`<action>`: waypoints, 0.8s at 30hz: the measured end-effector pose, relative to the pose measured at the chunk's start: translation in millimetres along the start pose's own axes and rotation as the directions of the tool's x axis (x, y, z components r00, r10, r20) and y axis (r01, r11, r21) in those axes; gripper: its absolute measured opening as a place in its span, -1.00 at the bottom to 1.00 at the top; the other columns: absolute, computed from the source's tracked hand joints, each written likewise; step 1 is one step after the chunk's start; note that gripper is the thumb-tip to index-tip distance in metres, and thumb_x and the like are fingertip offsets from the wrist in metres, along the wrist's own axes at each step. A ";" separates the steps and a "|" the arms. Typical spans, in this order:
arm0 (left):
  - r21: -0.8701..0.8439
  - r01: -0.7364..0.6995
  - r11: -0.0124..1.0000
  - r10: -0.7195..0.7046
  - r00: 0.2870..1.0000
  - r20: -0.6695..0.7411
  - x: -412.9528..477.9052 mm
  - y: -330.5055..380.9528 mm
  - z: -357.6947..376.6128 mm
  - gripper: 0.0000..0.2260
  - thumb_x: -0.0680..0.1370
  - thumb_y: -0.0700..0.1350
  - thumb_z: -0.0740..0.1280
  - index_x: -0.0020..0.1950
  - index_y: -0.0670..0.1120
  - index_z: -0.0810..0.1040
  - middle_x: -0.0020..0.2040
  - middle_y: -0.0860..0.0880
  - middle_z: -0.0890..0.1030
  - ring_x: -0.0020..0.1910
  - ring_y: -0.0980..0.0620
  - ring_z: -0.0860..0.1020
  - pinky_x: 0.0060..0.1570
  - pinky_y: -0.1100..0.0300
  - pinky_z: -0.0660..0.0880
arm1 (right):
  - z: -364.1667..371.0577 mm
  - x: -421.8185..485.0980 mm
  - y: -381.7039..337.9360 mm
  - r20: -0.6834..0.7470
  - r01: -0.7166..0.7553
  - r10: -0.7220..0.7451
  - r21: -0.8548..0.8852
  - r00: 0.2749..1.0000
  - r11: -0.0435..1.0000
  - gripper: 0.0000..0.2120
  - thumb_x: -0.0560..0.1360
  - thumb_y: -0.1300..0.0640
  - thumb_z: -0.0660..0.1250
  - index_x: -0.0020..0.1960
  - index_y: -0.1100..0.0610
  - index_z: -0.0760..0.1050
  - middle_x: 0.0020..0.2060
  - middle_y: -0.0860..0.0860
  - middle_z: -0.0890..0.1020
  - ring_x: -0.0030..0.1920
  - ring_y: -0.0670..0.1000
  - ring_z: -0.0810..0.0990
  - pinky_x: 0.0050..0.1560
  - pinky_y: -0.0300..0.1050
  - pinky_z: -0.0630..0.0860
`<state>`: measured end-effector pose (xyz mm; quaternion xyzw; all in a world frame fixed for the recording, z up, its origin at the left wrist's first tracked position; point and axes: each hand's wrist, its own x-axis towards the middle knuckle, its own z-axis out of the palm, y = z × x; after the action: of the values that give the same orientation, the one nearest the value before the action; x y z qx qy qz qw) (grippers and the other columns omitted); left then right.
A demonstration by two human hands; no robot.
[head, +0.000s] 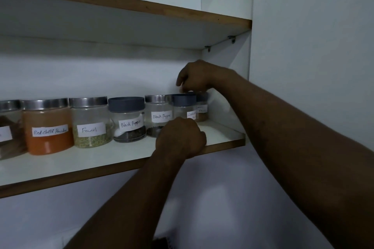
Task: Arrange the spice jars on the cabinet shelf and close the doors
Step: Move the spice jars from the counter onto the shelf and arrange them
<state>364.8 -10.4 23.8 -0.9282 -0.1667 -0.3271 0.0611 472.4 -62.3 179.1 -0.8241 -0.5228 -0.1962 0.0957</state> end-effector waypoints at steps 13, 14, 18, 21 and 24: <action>0.061 -0.040 0.997 0.028 0.982 0.185 4.4 0.4 -4.1 -0.59 0.65 0.16 0.08 0.00 -0.07 0.62 0.06 -0.10 0.66 0.04 -0.11 0.60 0.00 0.05 0.49 | 48.8 12.2 4.5 -0.136 -0.030 0.021 -0.066 0.991 0.997 -0.67 0.47 -0.23 0.47 0.11 -0.05 0.72 -0.01 -0.04 0.70 0.02 0.01 0.64 -0.04 -0.05 0.58; 0.066 -0.040 0.997 0.027 0.983 0.184 3.6 0.8 -3.2 -0.58 0.65 0.17 0.09 0.03 -0.08 0.62 0.06 -0.10 0.65 0.03 -0.11 0.60 -0.04 0.07 0.46 | 51.9 16.1 4.6 -0.147 -0.031 0.024 -0.048 0.989 0.998 -0.69 0.47 -0.21 0.47 0.09 -0.05 0.72 -0.02 -0.03 0.71 0.01 0.01 0.64 -0.06 -0.06 0.58; 0.052 0.129 0.990 -0.135 0.984 0.115 1.1 5.6 -3.2 -0.66 0.58 0.18 0.15 -0.23 -0.02 0.43 -0.27 0.00 0.47 -0.21 -0.06 0.48 -0.19 0.09 0.36 | 66.3 29.6 0.9 -0.167 -0.018 0.014 -0.017 0.986 1.000 -0.77 0.53 -0.08 0.45 0.11 -0.01 0.72 0.02 0.04 0.72 0.02 0.06 0.65 0.02 0.00 0.62; 0.058 0.048 0.997 -0.054 0.993 0.107 2.0 3.4 1.5 -0.63 0.62 0.17 0.15 -0.02 -0.08 0.59 -0.03 -0.10 0.62 -0.04 -0.12 0.58 -0.11 0.10 0.35 | 72.8 35.2 0.8 -0.178 -0.010 0.009 -0.003 0.984 1.000 -0.77 0.53 -0.04 0.43 0.12 0.01 0.72 0.04 0.05 0.73 0.05 0.07 0.65 0.09 0.04 0.62; 0.051 0.024 0.998 -0.029 0.995 0.093 1.8 -0.7 2.5 -0.62 0.62 0.17 0.14 0.03 -0.09 0.60 0.07 -0.12 0.65 -0.01 -0.13 0.59 -0.12 0.11 0.35 | 71.5 37.8 2.9 -0.166 -0.004 0.008 0.027 0.986 1.000 -0.78 0.51 -0.05 0.45 0.10 0.01 0.73 0.01 0.03 0.73 0.05 0.04 0.63 0.10 0.05 0.62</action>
<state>367.3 -8.7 23.0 -0.9384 -0.1896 -0.2796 0.0721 505.2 -6.4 130.6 -0.8051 -0.5131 -0.2567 0.1507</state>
